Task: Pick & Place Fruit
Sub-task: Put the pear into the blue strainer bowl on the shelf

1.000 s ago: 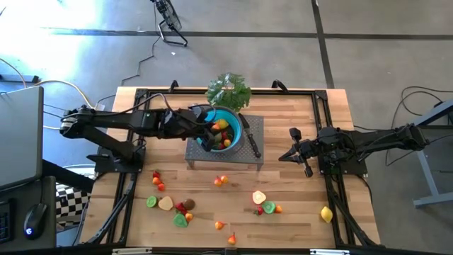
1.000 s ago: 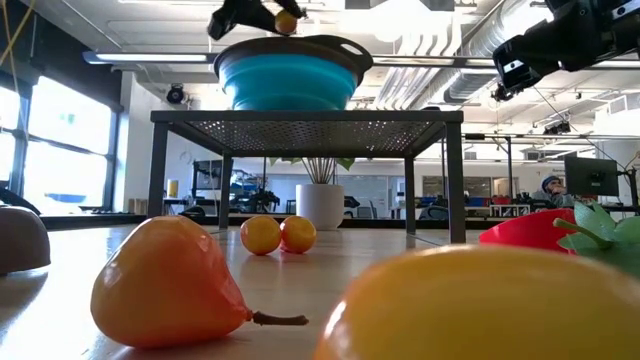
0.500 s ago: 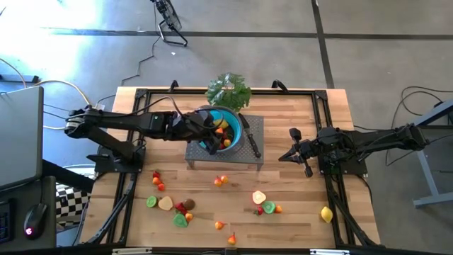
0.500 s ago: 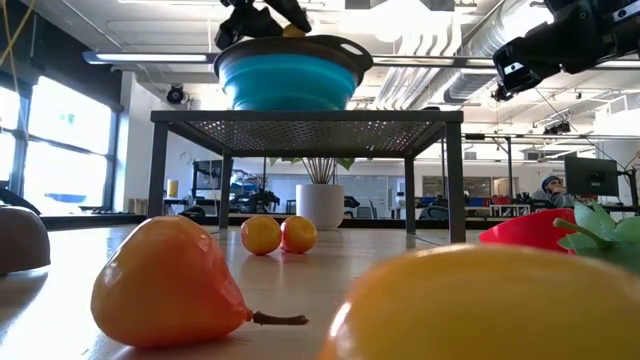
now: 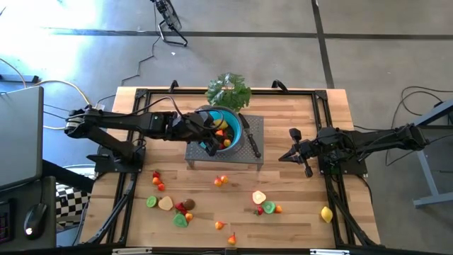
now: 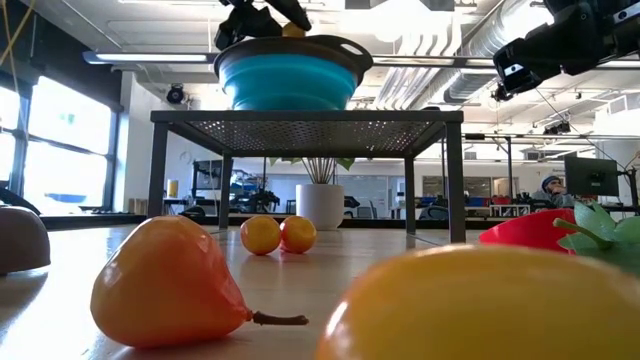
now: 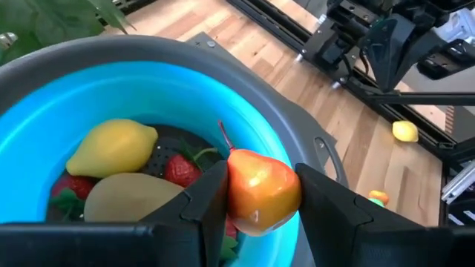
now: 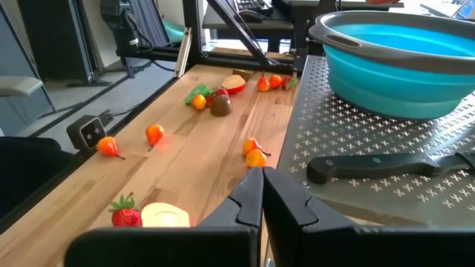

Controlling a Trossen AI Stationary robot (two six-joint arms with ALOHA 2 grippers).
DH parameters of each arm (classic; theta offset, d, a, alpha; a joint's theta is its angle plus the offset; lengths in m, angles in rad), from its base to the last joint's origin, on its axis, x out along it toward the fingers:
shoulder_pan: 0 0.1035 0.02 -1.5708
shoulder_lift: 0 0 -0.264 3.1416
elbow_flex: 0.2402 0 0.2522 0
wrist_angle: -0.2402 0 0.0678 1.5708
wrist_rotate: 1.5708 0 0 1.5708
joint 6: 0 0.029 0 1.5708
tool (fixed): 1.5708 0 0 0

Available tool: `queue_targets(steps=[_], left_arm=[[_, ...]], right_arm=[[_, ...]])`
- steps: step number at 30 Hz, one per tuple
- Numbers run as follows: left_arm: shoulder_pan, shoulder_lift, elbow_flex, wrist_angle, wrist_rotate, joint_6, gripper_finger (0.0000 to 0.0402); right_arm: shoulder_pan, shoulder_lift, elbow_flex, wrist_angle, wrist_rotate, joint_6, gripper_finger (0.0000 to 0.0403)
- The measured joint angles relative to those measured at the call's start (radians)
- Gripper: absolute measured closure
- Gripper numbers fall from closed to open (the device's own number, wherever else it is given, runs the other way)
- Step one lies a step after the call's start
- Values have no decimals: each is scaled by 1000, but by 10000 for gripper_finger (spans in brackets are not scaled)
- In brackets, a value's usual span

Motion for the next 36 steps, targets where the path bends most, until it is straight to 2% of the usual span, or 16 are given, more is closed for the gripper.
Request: queue_targets(steps=[13, 24, 32, 36], left_arm=[[0, 16, -1, -144, -43, -78, 261], [0, 26, 0, -151, -45, -80, 259], [0, 26, 0, -152, -45, -80, 208], [0, 26, 0, -151, -45, -80, 196]], right_arm=[[0, 0, 0, -14, 0, 0, 400], [0, 0, 0, -17, 0, 3, 400], [0, 0, 0, -22, 0, 2, 400], [0, 0, 0, -22, 0, 1, 400]])
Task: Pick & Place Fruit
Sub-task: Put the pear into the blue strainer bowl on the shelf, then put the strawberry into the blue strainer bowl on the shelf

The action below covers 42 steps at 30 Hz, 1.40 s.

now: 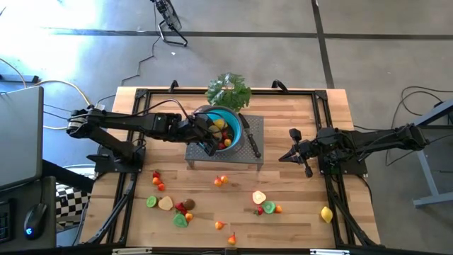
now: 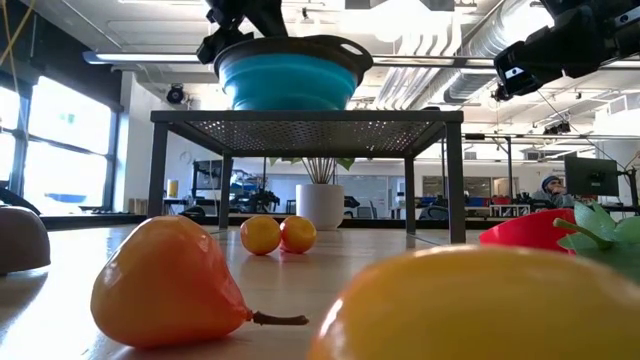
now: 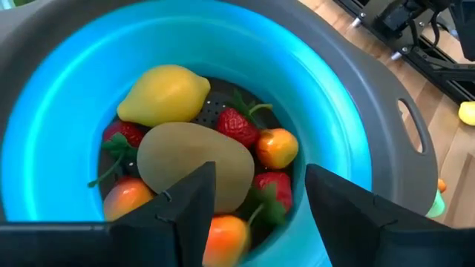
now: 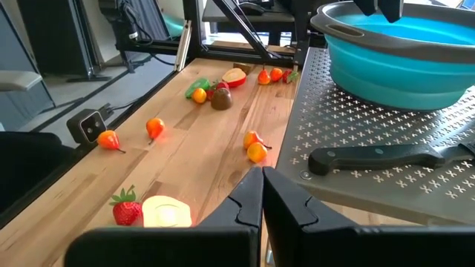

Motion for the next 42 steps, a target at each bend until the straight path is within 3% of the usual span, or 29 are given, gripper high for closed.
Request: queue_targets(steps=[15, 29, 35, 42], left_arm=[[0, -22, 10, 26, 82, -1, 196], [0, -22, 146, 27, 77, 106, 307], [0, -22, 146, 25, 77, 117, 320], [-1, -22, 146, 83, 55, 248, 321]], right_arm=[[0, 0, 0, 0, 0, -1, 400], [0, 0, 0, -1, -5, 2, 400], [0, 0, 0, -1, -67, 5, 400], [0, 0, 0, 0, -74, 55, 400]])
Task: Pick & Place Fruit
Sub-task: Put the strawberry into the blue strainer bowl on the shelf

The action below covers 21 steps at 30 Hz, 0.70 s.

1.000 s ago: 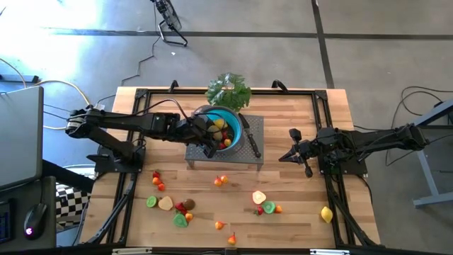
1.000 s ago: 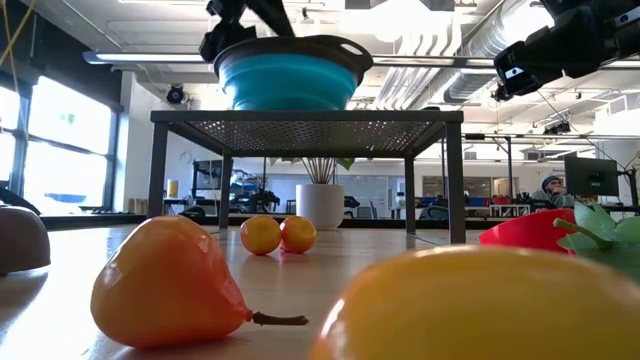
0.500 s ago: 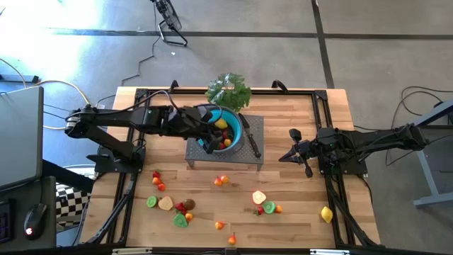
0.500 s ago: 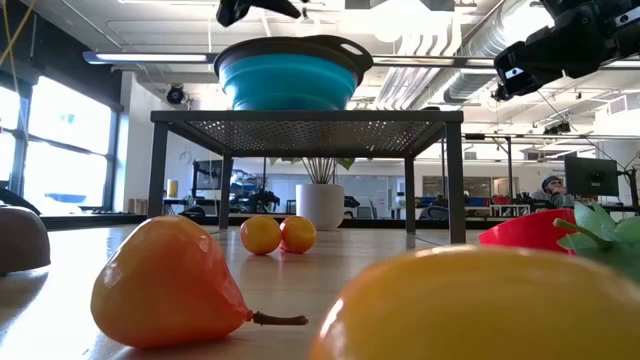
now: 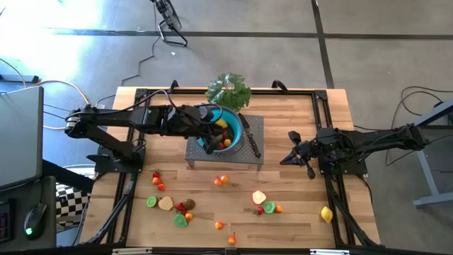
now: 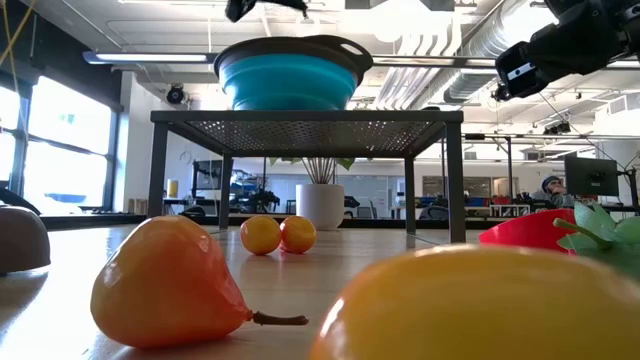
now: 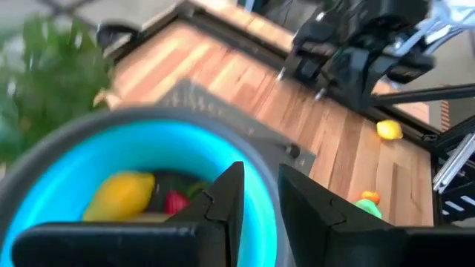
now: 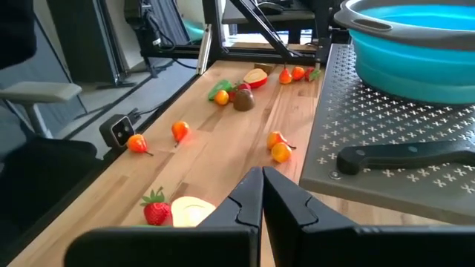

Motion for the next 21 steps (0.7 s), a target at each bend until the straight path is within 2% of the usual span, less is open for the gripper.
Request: queue_targets(steps=[7, 12, 16, 21], left_arm=[[-63, 34, 5, 203, -15, 227, 321], [-128, 57, -17, 251, -33, 272, 321], [-187, 62, -116, 344, -108, 277, 321], [-236, 69, -253, 525, -116, 251, 321]], right_arm=[[0, 0, 0, 0, -1, 37, 400], [0, 0, 0, 2, -2, 117, 400], [0, 0, 0, 2, -2, 131, 400], [0, 0, 0, 5, -2, 134, 400]])
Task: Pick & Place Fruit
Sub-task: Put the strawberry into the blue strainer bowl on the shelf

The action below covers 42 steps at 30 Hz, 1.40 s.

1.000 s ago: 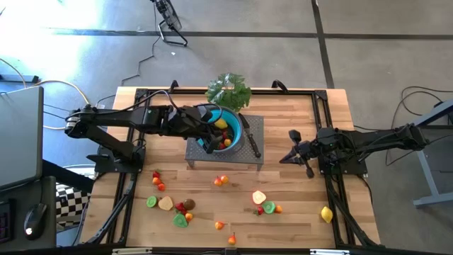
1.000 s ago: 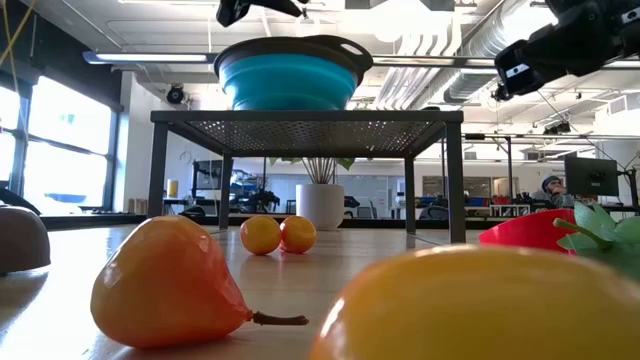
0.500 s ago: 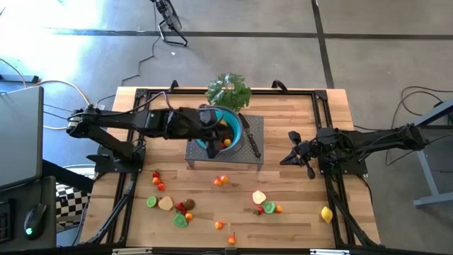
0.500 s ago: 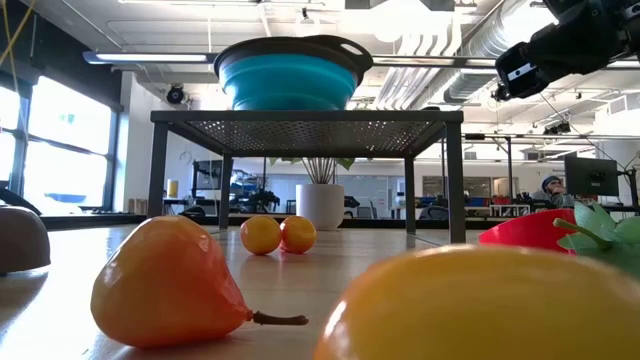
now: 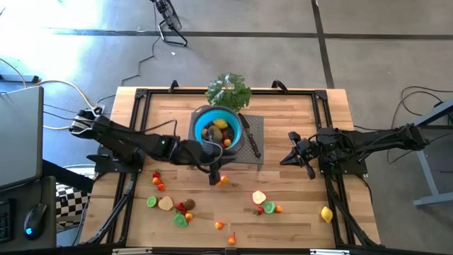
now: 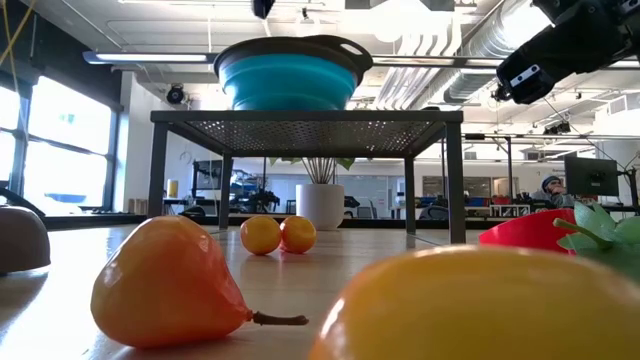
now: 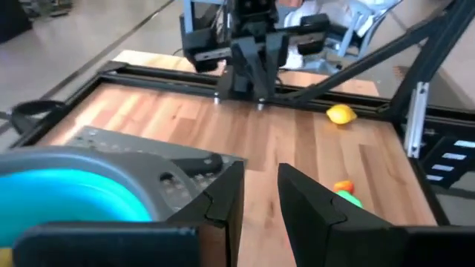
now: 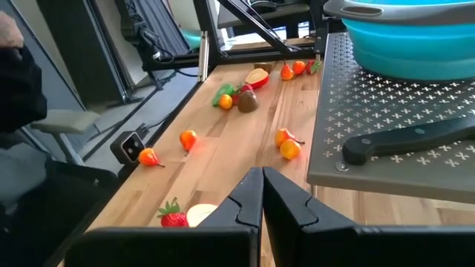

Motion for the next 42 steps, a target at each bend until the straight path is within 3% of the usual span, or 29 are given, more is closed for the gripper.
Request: queue_targets(steps=[7, 13, 18, 33, 42], left_arm=[[-92, -53, -26, -68, -19, -59, 321], [-146, -128, -25, -79, -181, 31, 321], [-129, -150, -25, -78, -197, 111, 321], [61, -149, -92, -48, 84, 155, 321], [28, -149, -126, -163, 73, -30, 321]], right_arm=[[0, 0, 0, -4, -49, 75, 400], [0, 0, 0, -4, -74, 74, 400], [0, 0, 0, -4, -74, 73, 400], [0, 0, 0, 45, -71, 121, 400], [0, 0, 0, 44, -49, 178, 400]])
